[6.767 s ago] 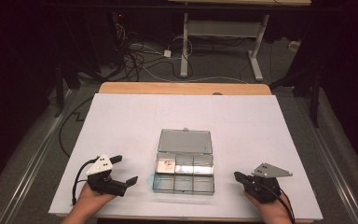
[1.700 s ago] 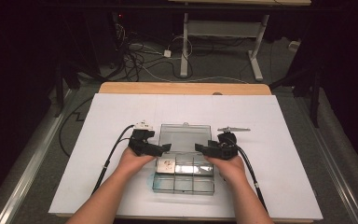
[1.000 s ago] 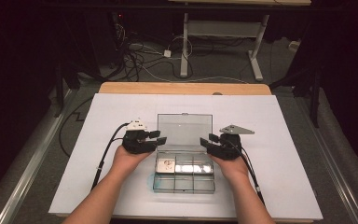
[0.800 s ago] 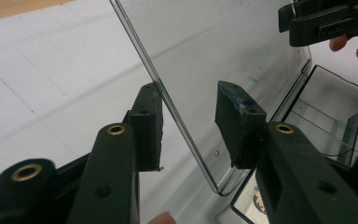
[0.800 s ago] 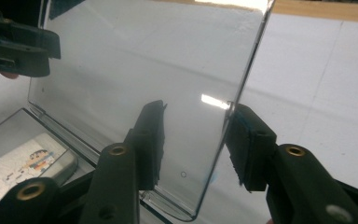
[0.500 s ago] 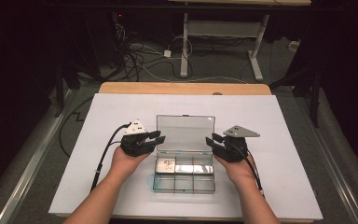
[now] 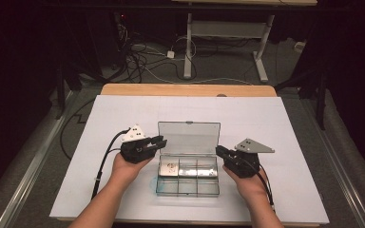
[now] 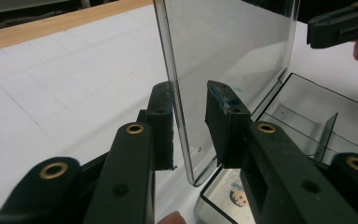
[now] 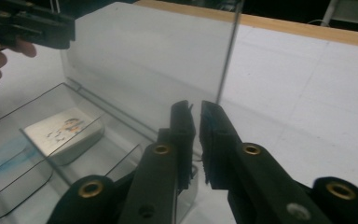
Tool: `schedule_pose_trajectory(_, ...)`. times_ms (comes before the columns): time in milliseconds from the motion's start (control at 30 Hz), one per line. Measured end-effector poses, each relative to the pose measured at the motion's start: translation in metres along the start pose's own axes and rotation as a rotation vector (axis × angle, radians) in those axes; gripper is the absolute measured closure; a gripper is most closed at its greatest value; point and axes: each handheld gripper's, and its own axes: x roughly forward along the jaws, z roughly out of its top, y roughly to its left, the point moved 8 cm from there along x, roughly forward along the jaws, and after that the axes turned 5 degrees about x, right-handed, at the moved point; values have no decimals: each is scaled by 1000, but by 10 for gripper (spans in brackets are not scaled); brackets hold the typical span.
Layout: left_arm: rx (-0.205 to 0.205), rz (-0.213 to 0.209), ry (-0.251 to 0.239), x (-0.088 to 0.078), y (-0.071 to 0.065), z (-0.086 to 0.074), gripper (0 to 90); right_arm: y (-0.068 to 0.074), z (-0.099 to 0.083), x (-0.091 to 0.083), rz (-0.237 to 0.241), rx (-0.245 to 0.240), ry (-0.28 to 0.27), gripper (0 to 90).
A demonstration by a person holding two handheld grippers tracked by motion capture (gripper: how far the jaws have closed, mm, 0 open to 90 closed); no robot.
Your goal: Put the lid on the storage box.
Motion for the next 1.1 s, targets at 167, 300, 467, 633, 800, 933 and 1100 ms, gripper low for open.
schedule_pose_trajectory(167,21,2,-3,-5,-6,-2,701,8,-7,-2,25,-14,-3,900)
schedule_pose_trajectory(300,29,-4,-3,-10,-10,-4,700,13,-11,-6,44,-23,-12,900)
schedule_pose_trajectory(467,22,-22,-10,-15,-15,-6,699,20,-15,-10,62,-44,-7,900)
schedule_pose_trajectory(633,20,-29,-6,-18,-21,-9,686,24,-18,-14,72,-49,1,900)
schedule_pose_trajectory(800,17,-34,8,-23,-25,-15,666,27,-22,-17,80,-48,8,900)
schedule_pose_trajectory(933,24,-41,22,-26,-31,-21,640,29,-25,-19,85,-52,10,900)
schedule_pose_trajectory(1100,28,-44,41,-28,-36,-28,618,31,-28,-21,88,-49,15,900)
